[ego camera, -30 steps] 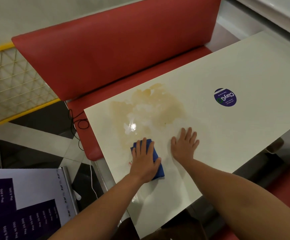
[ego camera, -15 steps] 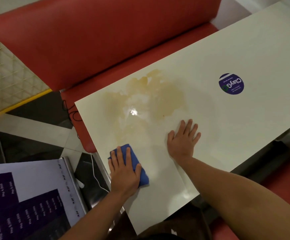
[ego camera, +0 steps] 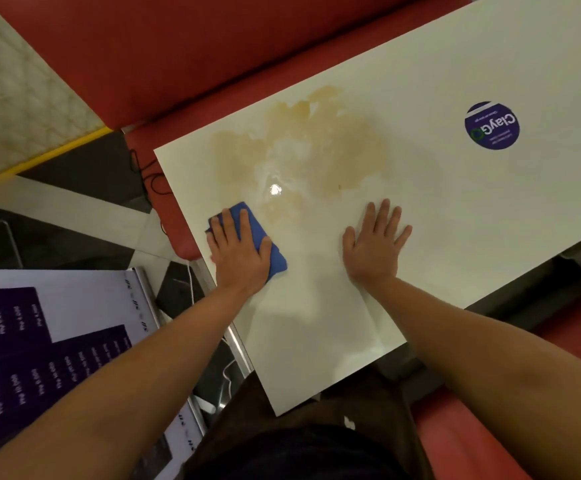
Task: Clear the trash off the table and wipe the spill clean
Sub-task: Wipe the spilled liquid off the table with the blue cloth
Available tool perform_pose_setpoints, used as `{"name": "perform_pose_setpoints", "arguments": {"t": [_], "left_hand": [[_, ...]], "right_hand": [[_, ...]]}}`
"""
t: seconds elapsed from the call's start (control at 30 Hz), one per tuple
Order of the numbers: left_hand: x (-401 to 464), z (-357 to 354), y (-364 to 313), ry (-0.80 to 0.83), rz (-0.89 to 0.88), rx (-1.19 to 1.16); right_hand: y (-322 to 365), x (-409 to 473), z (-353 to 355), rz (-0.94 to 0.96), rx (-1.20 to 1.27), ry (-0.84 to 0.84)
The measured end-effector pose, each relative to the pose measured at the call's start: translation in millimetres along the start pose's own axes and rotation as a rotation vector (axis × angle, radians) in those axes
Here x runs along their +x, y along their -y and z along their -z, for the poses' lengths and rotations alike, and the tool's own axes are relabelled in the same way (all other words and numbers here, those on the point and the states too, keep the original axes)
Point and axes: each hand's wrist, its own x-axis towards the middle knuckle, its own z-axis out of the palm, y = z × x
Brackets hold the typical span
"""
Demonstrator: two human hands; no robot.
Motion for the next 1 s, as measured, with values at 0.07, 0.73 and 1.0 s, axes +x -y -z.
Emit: {"name": "perform_pose_setpoints", "arguments": {"t": [0.07,0.73,1.0], "left_hand": [[-38.3,-7.5,-0.7,0.012,-0.038,0.013],[4.1,0.9,7.3,0.069,-0.225,0.046],[-8.8,-3.0,14.9,0.099,-0.355,0.020]], "right_hand": [[-9.1,-13.4,-1.9,0.138,-0.042,0.019],[-10.4,-21.1,3.0,0.148,0.016,0.035],[-11.7,-19.5,1.4,0.145,0.012,0.017]]}}
